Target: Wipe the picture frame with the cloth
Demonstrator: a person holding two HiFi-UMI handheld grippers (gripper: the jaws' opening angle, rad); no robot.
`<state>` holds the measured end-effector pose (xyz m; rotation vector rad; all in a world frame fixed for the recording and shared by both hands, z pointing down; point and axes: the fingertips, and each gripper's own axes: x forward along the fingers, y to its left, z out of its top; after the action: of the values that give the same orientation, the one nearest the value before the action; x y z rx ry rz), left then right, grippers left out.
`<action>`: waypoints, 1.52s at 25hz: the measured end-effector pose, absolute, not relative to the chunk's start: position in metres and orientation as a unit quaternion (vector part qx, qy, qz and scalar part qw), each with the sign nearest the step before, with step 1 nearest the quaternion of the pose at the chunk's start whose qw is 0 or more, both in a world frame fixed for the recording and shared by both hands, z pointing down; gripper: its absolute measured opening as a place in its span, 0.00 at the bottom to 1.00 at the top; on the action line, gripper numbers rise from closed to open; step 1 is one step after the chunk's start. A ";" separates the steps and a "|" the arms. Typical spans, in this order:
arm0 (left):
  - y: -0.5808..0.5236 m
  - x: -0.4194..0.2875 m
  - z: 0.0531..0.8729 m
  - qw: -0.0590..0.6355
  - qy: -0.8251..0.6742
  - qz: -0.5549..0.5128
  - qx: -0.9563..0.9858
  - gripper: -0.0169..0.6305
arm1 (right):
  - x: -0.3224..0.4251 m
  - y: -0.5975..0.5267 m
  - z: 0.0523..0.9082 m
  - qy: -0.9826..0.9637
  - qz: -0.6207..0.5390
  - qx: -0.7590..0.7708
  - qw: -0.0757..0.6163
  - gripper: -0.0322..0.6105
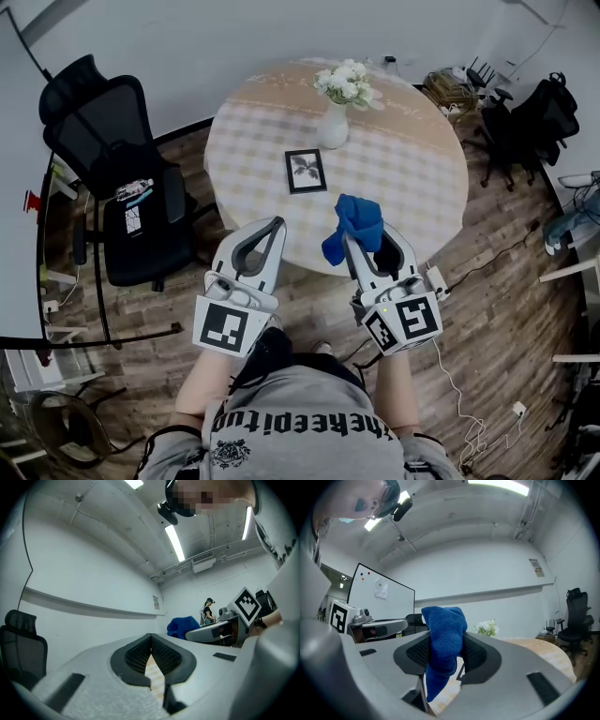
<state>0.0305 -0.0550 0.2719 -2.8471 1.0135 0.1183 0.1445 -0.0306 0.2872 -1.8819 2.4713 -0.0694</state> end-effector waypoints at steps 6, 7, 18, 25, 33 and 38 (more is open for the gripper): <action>-0.026 0.035 0.273 0.058 0.353 0.037 -0.933 0.05 | 0.146 -0.006 0.288 0.809 -0.021 -0.587 0.014 0.31; -0.022 0.035 0.274 0.057 0.355 0.037 -0.932 0.05 | 0.146 -0.003 0.288 0.811 -0.021 -0.585 0.014 0.31; 0.021 0.039 0.276 0.062 0.385 0.033 -0.920 0.05 | 0.151 0.034 0.290 0.829 -0.017 -0.559 0.019 0.31; 0.033 0.041 0.271 0.063 0.396 0.043 -0.915 0.05 | 0.151 0.043 0.290 0.833 -0.017 -0.552 0.027 0.31; 0.041 0.046 0.266 0.067 0.400 0.046 -0.913 0.05 | 0.157 0.051 0.285 0.833 -0.007 -0.552 0.031 0.31; 0.045 0.049 0.266 0.070 0.401 0.045 -0.912 0.05 | 0.162 0.054 0.284 0.832 -0.009 -0.554 0.037 0.31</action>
<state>0.0495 0.0452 0.2657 -2.7456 1.2053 0.1353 0.1616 0.0545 0.2843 -1.6990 2.5536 -0.0284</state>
